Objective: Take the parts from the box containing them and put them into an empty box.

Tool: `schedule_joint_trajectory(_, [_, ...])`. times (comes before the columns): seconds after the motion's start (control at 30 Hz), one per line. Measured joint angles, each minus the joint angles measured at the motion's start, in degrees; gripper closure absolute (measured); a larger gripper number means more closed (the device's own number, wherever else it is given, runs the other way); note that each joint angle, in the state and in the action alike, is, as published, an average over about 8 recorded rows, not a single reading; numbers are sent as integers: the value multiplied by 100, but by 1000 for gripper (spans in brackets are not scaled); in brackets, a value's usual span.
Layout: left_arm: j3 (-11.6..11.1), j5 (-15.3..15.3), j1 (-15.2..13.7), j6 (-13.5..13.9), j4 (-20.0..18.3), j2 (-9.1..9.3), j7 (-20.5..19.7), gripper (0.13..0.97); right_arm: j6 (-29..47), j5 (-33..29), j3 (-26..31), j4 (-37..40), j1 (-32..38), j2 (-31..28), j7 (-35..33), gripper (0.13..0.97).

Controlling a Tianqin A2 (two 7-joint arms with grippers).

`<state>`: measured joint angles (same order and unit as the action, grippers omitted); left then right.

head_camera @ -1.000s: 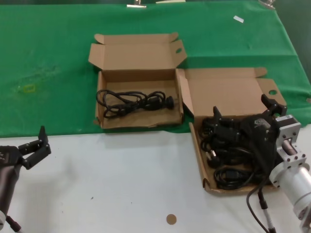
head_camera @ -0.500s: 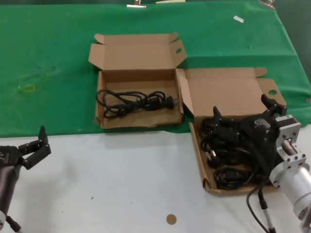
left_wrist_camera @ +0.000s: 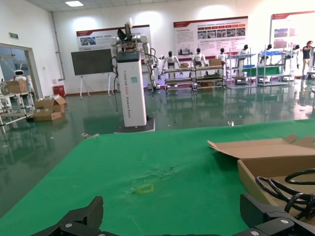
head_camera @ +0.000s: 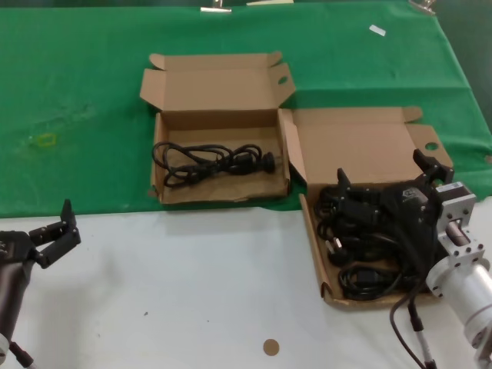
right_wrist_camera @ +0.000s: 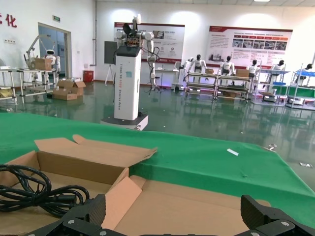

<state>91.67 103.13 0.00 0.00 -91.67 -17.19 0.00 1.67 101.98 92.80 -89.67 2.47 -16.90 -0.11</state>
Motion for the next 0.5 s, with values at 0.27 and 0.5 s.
schedule_joint_trajectory(0.27, [0,0,0,0,0,0,0,132,0,0,0,0,0,0,0,129])
schedule_joint_trajectory(0.5, [0,0,0,0,0,0,0,132,0,0,0,0,0,0,0,129])
